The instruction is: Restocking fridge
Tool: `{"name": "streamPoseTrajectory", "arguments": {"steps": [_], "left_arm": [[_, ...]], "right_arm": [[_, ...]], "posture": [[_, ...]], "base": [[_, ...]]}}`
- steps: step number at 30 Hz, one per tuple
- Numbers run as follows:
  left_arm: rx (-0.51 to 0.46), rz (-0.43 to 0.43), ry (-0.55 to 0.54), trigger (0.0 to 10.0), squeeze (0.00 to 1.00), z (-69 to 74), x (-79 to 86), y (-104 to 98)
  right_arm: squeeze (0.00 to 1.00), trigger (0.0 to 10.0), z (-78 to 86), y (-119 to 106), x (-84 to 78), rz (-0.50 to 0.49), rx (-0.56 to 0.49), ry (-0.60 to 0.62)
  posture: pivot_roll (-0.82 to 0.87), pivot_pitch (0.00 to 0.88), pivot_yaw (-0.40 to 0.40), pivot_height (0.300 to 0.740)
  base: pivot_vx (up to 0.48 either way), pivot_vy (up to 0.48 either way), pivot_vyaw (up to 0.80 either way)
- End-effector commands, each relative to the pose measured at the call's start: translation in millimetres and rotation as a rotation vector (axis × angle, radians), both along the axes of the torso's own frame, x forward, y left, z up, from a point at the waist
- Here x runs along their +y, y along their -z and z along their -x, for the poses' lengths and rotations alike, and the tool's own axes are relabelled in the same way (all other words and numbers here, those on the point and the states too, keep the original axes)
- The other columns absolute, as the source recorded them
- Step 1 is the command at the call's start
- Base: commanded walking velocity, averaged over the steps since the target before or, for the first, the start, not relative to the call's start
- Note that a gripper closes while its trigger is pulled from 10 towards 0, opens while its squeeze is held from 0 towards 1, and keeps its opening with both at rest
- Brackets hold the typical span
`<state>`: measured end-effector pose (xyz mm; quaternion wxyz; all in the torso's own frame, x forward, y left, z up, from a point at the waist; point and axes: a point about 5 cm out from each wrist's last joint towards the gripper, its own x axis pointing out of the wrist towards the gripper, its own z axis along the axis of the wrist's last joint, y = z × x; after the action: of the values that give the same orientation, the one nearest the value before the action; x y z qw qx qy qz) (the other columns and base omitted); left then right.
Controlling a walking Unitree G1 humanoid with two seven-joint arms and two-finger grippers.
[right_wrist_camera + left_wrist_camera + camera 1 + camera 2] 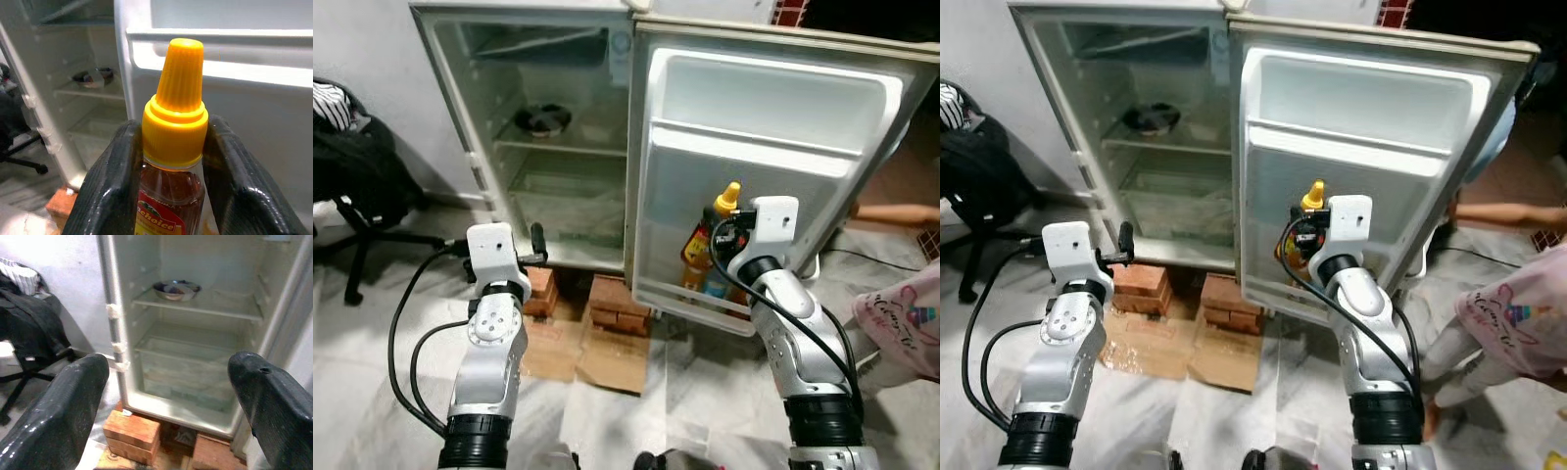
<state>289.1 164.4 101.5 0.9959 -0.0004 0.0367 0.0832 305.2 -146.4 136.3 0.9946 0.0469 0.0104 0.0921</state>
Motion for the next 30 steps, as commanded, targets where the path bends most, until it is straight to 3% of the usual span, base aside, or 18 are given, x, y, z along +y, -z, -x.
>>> {"name": "streamPoseTrajectory", "arguments": {"steps": [1, 5, 15, 21, 30], "left_arm": [[0.013, -0.005, 0.002, 10.0, 0.00, 0.5, -0.1, 2.0], [0.010, -0.001, 0.007, 10.0, 0.00, 0.1, -0.4, 1.6], [0.008, -0.016, 0.017, 10.0, 0.00, 0.5, -1.5, 1.9], [0.006, -0.023, 0.021, 10.0, 0.00, 0.3, -1.7, 1.6], [0.006, -0.022, 0.030, 10.0, 0.00, -0.4, -3.4, 1.6]], "right_arm": [[0.00, 10.0, -2.7, -10.9, -1.3, 0.002, -0.049, 0.008], [0.00, 10.0, -2.8, -10.5, -1.6, 0.001, -0.047, 0.013], [0.00, 10.0, -2.1, -8.3, -2.5, -0.013, -0.042, 0.025], [0.00, 10.0, -3.8, -9.2, -6.3, -0.015, -0.040, 0.056], [0.00, 10.0, -4.6, -9.6, -8.2, -0.015, -0.044, 0.070]], "posture": [[0.00, 0.000, -0.016, 0.740], [0.00, 0.000, -0.015, 0.740], [0.00, 0.000, -0.014, 0.740], [0.00, 0.000, -0.014, 0.740], [0.00, 0.000, -0.012, 0.740]], "base": [[0.000, 0.000, 0.78], [0.061, 0.328, 0.74], [0.175, 0.390, 0.00], [0.338, 0.042, 0.00], [0.143, 0.000, -0.67]]}}
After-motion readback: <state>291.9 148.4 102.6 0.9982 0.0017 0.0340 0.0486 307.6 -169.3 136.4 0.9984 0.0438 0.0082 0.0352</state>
